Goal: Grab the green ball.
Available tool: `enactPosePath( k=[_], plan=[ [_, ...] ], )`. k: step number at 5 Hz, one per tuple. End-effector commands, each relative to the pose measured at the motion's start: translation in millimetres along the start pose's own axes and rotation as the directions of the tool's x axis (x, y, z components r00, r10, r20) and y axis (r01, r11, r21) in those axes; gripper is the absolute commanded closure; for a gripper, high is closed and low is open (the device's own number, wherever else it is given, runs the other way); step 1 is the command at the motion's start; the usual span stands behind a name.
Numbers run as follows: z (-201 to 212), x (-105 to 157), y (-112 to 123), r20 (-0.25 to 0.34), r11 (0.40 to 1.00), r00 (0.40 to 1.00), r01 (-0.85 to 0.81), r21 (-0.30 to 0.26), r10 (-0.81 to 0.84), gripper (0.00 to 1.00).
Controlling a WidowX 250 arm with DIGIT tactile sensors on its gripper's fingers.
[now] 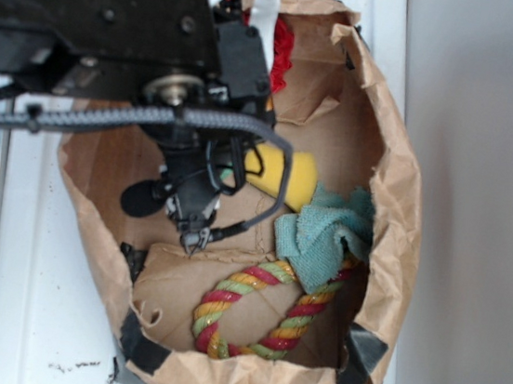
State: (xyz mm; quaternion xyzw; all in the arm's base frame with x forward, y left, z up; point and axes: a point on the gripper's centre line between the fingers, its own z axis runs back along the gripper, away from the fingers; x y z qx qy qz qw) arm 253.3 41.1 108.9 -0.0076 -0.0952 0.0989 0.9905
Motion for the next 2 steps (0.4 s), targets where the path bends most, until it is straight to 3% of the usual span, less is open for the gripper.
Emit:
enactPosePath(
  k=[1,2],
  plan=[
    [41,25,15,0.11,0.998,0.993,-0.05,0.037,0.045,1.0],
    [53,23,14,0.081,0.999,0.996,-0.036,0.008,0.035,1.0]
  ],
)
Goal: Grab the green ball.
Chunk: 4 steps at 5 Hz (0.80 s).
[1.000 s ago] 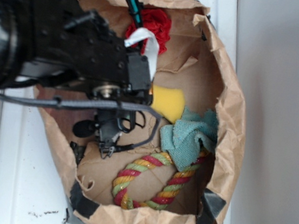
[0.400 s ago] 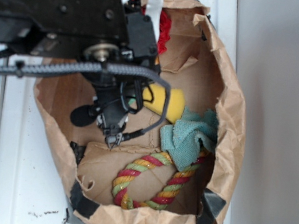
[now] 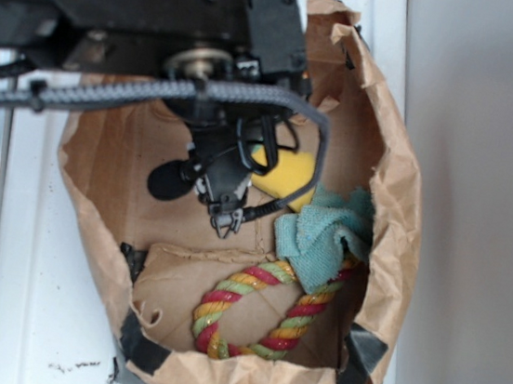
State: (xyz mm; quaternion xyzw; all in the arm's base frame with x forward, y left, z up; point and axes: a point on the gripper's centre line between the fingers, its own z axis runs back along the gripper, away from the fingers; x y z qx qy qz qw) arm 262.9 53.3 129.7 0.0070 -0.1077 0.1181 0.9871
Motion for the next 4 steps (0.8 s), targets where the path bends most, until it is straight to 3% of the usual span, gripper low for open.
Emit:
enactPosePath(
  k=[1,2,4],
  plan=[
    [44,6,-1,0.049,1.0,0.999,0.017,-0.012,-0.016,1.0],
    [48,6,-6,0.054,0.999,0.998,0.037,0.034,-0.038,1.0],
    [52,4,-19,0.036,0.997,0.997,0.069,0.041,-0.07,1.0]
  ],
)
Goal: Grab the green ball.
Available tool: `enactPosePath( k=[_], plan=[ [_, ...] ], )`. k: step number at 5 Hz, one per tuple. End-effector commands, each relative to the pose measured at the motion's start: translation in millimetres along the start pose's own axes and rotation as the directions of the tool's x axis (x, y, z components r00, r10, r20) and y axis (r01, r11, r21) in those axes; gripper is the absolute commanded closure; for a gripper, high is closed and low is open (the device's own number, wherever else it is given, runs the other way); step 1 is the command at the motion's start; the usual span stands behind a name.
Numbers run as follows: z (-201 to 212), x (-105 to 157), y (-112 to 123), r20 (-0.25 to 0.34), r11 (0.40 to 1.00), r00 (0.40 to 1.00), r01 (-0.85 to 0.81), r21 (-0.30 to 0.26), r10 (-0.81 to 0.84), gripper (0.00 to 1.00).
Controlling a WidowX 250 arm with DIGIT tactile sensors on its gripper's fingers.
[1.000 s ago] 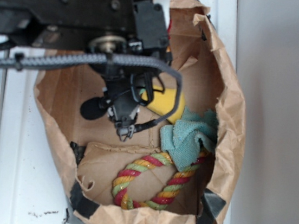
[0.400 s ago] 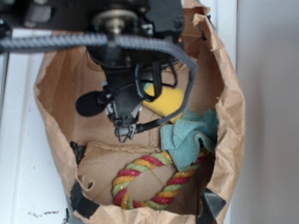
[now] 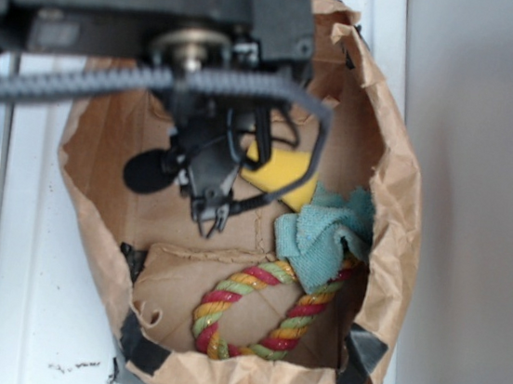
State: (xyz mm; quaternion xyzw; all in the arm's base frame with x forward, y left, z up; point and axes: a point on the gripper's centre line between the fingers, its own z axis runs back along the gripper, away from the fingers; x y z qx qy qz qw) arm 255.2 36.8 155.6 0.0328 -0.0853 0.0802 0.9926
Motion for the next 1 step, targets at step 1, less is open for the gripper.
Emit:
enactPosePath(
  k=[1],
  plan=[
    [21.8,11.9,-5.4,0.057,0.999,0.998,-0.029,-0.012,0.03,1.0]
  ],
)
